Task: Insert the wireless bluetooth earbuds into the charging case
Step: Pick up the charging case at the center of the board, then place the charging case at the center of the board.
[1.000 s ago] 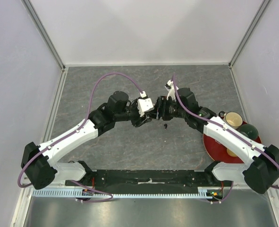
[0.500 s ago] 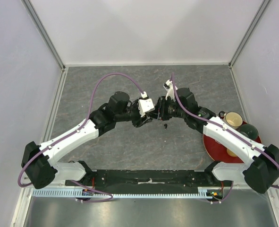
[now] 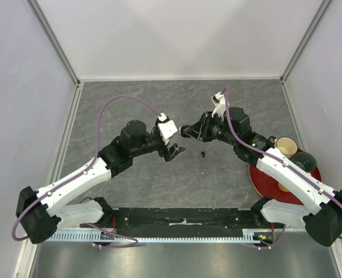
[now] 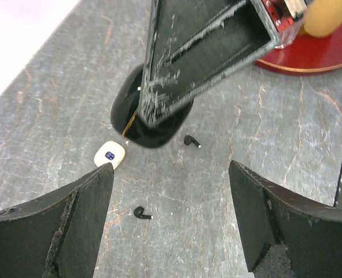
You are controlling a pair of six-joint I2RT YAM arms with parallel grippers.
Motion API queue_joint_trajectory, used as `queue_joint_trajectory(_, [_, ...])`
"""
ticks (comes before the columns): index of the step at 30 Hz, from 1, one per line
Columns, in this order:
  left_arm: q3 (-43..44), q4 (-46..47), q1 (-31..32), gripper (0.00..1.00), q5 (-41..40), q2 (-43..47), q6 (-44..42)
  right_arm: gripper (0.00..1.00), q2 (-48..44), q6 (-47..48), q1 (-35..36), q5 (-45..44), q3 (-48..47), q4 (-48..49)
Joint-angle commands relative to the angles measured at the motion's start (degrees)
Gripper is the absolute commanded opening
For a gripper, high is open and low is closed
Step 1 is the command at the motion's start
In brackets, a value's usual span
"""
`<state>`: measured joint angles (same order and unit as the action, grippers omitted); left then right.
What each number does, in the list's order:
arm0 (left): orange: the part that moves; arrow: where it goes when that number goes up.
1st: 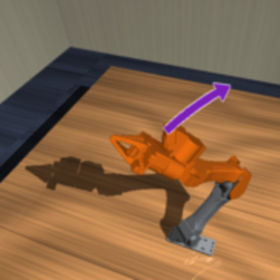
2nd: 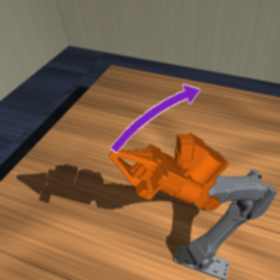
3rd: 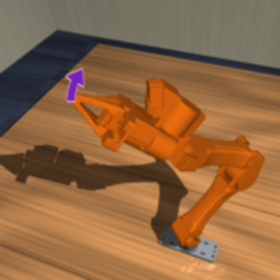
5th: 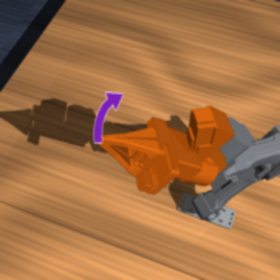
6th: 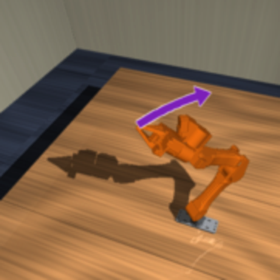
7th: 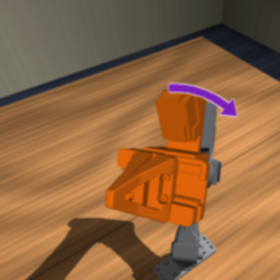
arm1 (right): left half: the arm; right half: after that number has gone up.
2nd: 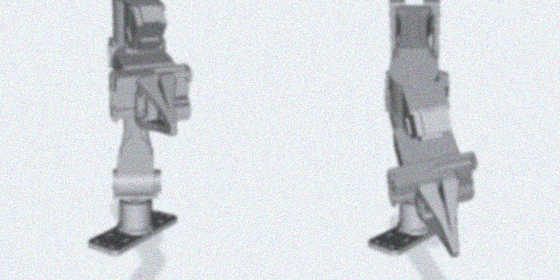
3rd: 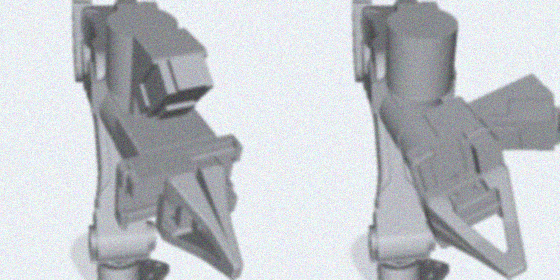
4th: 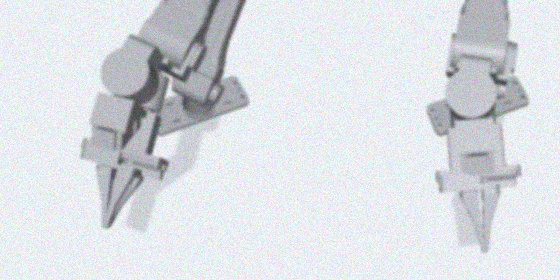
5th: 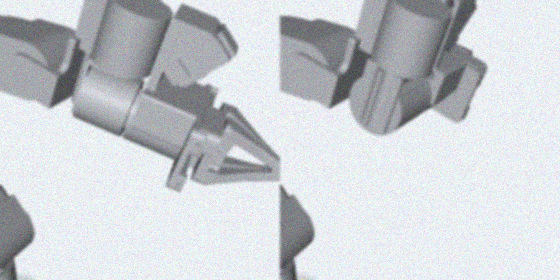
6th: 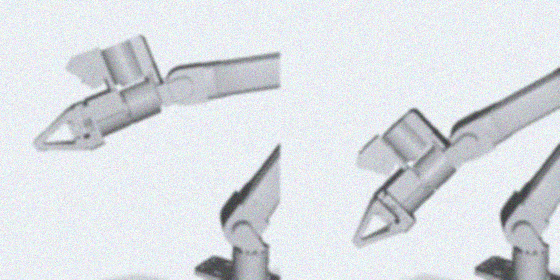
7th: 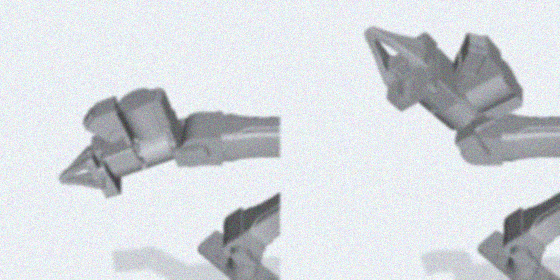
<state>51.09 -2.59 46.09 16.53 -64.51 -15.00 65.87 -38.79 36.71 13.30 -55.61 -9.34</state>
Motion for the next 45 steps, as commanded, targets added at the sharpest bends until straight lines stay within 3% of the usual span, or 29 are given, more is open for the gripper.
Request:
queue_joint_trajectory(1, [-6.59,10.13,0.32,0.87,-4.65,6.75,5.50,0.00,-2.06,-1.29,-2.25,-1.18,-2.04,3.98])
queue_joint_trajectory(3, [-9.50,14.95,0.23,0.88,-6.86,11.41,8.48,0.00,-2.15,-2.43,-3.48,1.10,-2.74,3.89])
queue_joint_trajectory(5, [-14.50,19.26,0.23,0.88,-15.00,16.05,12.96,0.00,-1.97,-3.14,-6.64,5.84,-3.36,4.33])
queue_joint_trajectory(9, [-16.55,21.05,0.06,0.88,-19.52,22.40,17.98,0.00,-1.97,-3.58,-9.37,17.60,-3.10,8.98])
queue_joint_trajectory(11, [-16.29,20.96,-0.03,0.89,-19.00,23.90,18.78,0.00,-1.97,-4.28,-9.90,26.28,-2.75,15.02])
queue_joint_trajectory(15, [-13.66,20.52,-1.69,0.95,-14.71,24.44,25.17,0.04,-2.32,-5.60,-9.99,35.03,-0.38,24.00])
queue_joint_trajectory(19, [-10.49,21.13,-5.21,0.95,-4.60,21.28,33.01,0.04,-4.08,-6.91,-9.99,37.59,2.52,29.90])
queue_joint_trajectory(22, [-10.22,26.47,-8.29,0.93,4.63,18.82,39.95,0.04,-5.13,-7.97,-9.90,37.59,4.28,33.94])
queue_joint_trajectory(24, [-11.88,34.99,-9.60,0.91,10.15,17.58,45.83,0.04,-5.48,-9.20,-9.99,37.59,5.16,37.02])
queue_joint_trajectory(27, [-11.11,38.10,-9.70,0.84,15.26,14.60,48.49,0.05,-5.75,-11.13,-9.90,37.50,6.57,40.28])
queue_joint_trajectory(37, [-11.10,46.88,-9.70,0.81,19.15,7.91,54.90,0.06,-6.10,-11.84,-9.99,36.62,8.33,41.25])
queue_joint_trajectory(45, [-9.69,50.84,-9.61,0.71,20.38,2.90,57.89,0.06,-6.36,-11.58,-9.90,35.83,8.94,40.98])
